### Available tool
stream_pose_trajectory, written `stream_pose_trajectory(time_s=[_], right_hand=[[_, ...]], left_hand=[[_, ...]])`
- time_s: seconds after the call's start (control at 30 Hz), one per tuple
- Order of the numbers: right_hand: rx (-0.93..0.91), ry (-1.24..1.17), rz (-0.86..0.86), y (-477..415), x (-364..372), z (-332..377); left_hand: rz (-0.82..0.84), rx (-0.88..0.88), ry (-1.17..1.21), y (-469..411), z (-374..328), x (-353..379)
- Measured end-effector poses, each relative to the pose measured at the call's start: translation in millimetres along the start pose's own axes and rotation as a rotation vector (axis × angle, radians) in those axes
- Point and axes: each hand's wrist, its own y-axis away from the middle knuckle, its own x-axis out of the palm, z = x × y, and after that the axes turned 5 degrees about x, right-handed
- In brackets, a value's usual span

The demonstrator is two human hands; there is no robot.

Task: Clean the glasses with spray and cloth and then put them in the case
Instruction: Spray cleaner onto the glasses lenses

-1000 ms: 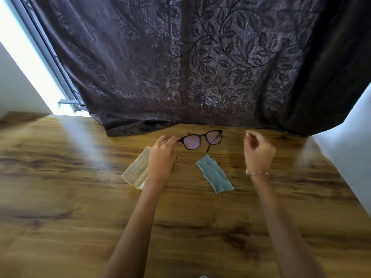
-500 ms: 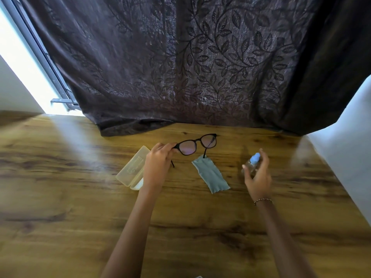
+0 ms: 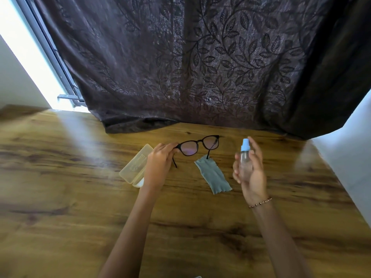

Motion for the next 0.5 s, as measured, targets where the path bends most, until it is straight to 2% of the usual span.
stream_pose_trajectory(time_s=[0.2,0.27,0.4,0.5], right_hand=[[0.054,-0.026,0.323,17,29,6],[0.072,0.003,0.375,21,37,10],[-0.044,0.465,0.264,27,56,12],[-0.284,0.798,0.182,24,64,9]], left_hand=[[-0.050,0.019,0.016,2,-3,-2],[-0.061,0.013,0.016,1,-4,-3],[-0.089,0.035,0.028,0,-6,-7],[-0.108,0.068,0.024,-1,-10,-10]])
